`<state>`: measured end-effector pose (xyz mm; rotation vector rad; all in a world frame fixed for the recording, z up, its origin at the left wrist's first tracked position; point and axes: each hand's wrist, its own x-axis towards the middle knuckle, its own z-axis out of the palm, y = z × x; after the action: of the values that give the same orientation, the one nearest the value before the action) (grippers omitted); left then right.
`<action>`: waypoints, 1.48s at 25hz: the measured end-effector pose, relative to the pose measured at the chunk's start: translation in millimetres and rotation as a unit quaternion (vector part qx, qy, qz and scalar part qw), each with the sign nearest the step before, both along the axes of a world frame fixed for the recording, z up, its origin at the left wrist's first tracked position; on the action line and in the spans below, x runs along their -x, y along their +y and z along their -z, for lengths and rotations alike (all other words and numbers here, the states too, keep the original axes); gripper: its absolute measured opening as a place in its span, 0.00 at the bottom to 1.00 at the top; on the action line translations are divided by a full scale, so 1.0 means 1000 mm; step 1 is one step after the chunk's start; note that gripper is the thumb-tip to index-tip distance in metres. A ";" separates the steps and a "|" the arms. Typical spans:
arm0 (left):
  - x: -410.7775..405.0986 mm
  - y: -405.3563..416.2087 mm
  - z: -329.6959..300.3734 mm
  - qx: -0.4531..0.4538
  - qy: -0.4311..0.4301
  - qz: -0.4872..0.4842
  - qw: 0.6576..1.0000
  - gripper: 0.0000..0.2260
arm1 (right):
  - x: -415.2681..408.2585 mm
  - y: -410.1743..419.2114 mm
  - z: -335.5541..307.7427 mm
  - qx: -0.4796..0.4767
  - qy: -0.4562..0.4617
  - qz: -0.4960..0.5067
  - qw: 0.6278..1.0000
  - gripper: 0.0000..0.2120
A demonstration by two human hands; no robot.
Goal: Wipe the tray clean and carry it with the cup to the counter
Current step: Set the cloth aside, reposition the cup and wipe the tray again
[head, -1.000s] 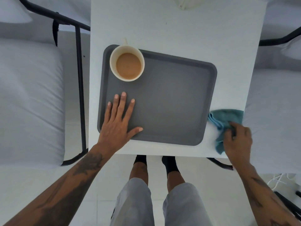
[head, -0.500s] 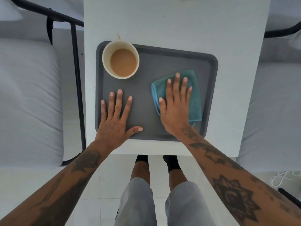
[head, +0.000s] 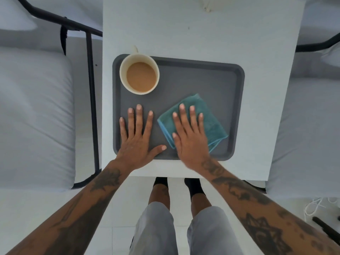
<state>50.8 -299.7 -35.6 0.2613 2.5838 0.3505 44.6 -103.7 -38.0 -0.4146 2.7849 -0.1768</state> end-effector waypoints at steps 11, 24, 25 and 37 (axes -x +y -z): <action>0.052 -0.038 -0.032 -0.118 -0.037 -0.024 0.992 0.25 | -0.010 -0.101 -0.003 0.017 -0.058 -0.255 0.965 0.24; 0.041 -0.020 -0.033 0.021 -0.118 0.037 0.992 0.35 | -0.057 0.093 -0.033 -0.037 -0.066 -0.156 0.985 0.34; 0.042 -0.018 -0.035 0.030 -0.125 0.041 0.991 0.35 | -0.061 0.105 -0.036 -0.039 -0.079 -0.148 0.985 0.35; 0.012 0.082 -0.110 -0.325 -0.252 -0.354 0.840 0.29 | -0.027 0.134 -0.128 0.517 -0.321 0.483 0.630 0.14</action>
<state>38.8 -217.4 74.9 -0.5244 1.8572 1.3634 71.8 30.1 90.1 0.8360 1.5885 -1.7613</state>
